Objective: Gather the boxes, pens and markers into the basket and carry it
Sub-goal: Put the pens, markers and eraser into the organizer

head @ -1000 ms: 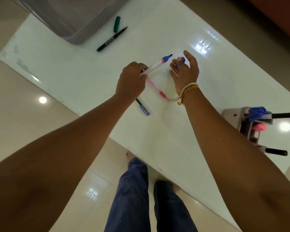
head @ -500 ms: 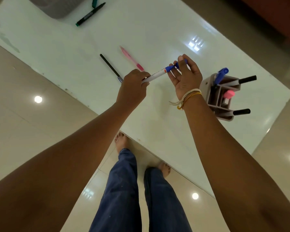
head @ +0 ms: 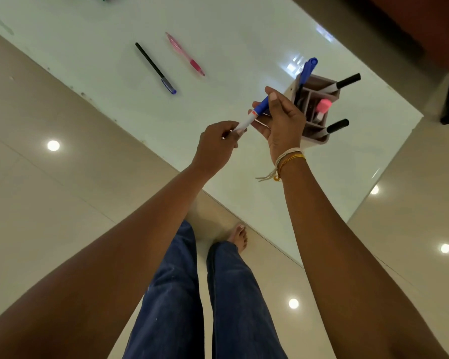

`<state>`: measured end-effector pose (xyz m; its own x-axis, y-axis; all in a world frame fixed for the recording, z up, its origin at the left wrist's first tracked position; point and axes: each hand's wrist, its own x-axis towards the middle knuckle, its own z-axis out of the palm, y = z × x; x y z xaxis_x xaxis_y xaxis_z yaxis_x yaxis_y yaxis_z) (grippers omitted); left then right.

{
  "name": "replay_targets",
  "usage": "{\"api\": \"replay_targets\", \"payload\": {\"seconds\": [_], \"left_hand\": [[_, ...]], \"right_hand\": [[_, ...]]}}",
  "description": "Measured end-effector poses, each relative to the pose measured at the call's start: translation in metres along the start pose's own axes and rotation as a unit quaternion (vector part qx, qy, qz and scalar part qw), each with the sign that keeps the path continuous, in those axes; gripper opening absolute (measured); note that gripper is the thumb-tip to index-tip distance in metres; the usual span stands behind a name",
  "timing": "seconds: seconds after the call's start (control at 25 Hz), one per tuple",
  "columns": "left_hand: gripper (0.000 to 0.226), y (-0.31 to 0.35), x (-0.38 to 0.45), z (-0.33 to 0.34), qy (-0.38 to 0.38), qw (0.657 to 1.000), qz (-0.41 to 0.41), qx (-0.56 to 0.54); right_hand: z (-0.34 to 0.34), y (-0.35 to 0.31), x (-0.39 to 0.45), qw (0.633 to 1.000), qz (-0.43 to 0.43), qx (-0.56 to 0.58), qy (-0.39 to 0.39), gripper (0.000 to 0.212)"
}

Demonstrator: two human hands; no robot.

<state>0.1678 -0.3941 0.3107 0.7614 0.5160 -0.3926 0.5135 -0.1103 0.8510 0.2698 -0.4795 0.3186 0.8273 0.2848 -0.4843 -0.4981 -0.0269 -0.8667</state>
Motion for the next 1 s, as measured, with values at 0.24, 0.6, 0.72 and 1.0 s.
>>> {"api": "replay_targets", "payload": {"seconds": [0.24,0.6,0.72,1.0], "left_hand": [[0.027,0.032,0.0,0.021,-0.16,0.977,-0.063,-0.125],[0.032,0.056,0.012,0.061,-0.253,0.942,-0.131,-0.176],[0.026,0.056,0.018,0.074,-0.178,0.975,-0.096,-0.091],[0.018,0.044,0.04,0.097,0.0,0.996,-0.091,0.02]], "right_hand": [[-0.049,-0.013,-0.008,0.997,-0.02,0.055,0.054,0.027],[-0.094,-0.033,-0.008,0.991,-0.101,-0.035,0.085,0.027],[-0.094,-0.035,-0.008,0.962,-0.179,-0.142,0.151,0.022],[-0.092,-0.03,-0.007,0.884,-0.322,-0.228,0.25,0.026]]}}
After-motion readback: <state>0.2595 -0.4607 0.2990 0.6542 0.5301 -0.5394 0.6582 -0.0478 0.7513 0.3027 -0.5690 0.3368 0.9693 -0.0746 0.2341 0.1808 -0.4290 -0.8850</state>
